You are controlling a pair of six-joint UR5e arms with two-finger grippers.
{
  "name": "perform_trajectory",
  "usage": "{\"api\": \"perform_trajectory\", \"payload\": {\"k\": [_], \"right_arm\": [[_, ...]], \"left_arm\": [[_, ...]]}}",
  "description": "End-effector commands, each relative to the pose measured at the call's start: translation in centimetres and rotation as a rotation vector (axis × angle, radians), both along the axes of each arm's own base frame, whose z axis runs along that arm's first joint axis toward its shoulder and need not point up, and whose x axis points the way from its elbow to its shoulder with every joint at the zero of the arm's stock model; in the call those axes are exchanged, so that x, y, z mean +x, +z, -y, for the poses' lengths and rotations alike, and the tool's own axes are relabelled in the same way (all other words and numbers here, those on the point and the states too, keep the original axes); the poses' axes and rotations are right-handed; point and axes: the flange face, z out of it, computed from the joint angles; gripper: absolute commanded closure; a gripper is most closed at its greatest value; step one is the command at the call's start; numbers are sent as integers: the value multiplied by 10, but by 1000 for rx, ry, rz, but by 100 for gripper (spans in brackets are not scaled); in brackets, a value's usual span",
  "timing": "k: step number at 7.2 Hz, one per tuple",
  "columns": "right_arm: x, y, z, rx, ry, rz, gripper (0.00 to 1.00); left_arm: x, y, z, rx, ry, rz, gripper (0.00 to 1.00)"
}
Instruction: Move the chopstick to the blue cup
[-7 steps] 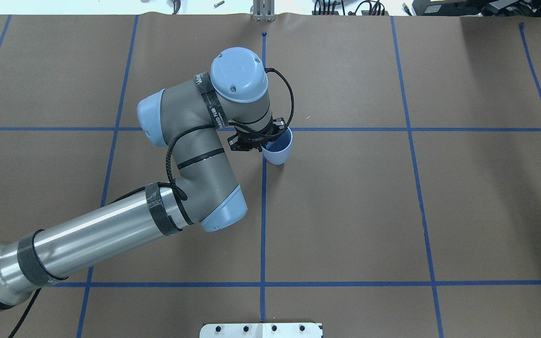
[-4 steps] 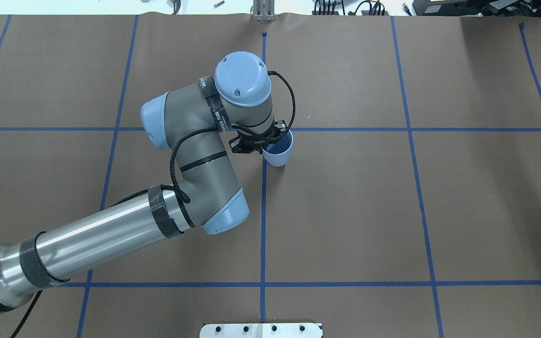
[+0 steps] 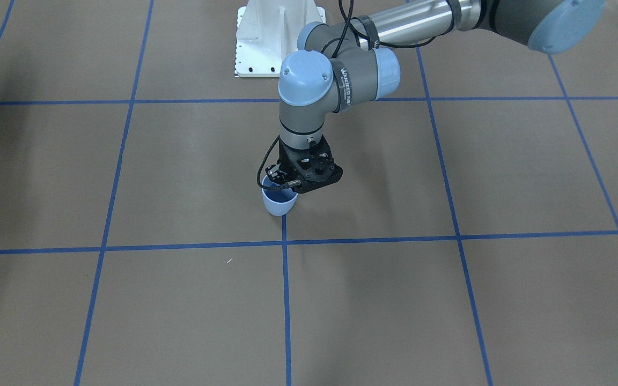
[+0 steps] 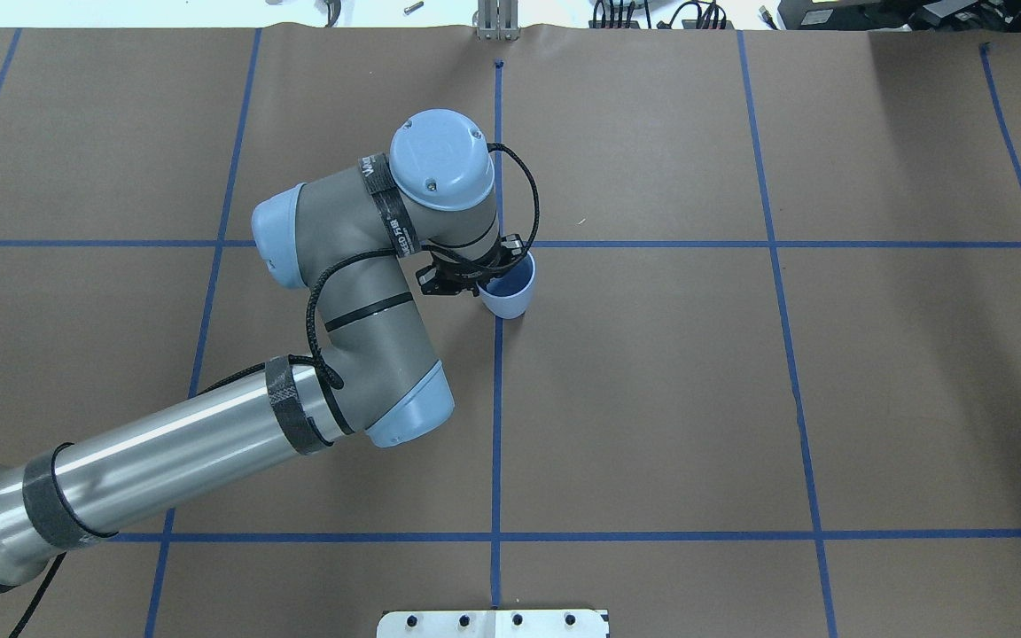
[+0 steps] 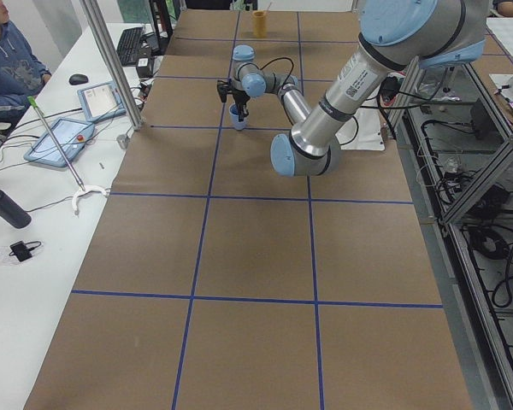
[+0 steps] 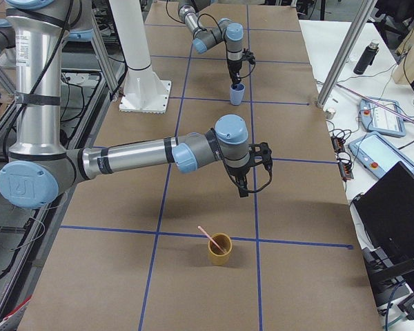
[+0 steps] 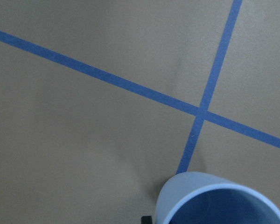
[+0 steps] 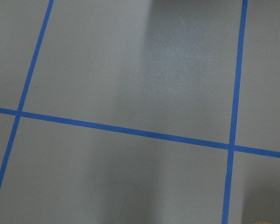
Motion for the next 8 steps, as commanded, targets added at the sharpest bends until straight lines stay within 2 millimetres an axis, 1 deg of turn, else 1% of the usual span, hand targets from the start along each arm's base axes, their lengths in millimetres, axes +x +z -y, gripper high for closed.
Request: {"api": "perform_trajectory", "payload": {"k": [1, 3, 4, 5, 6, 7, 8], "right_arm": [[-2, 0, 0, 0, -3, 0, 0], [-2, 0, 0, 0, -4, -1, 0], [-2, -1, 1, 2, -4, -1, 0], [-2, -1, 1, 2, -4, -1, 0], [-2, -1, 1, -9, 6, 2, 0], [-1, -13, 0, -31, 54, 21, 0], [11, -16, -8, -29, 77, 29, 0]], "left_arm": [[-7, -11, -4, 13, -1, -21, 2], [-22, -30, -10, 36, -4, -63, 2], [-36, -41, -11, 37, -11, -64, 2], [-75, -51, -16, 23, -28, -43, 2], [-125, -38, -35, 88, 17, -30, 2], [-174, -14, -48, 156, 53, -2, 2], [-204, -4, -46, 206, 65, 10, 2]]}}
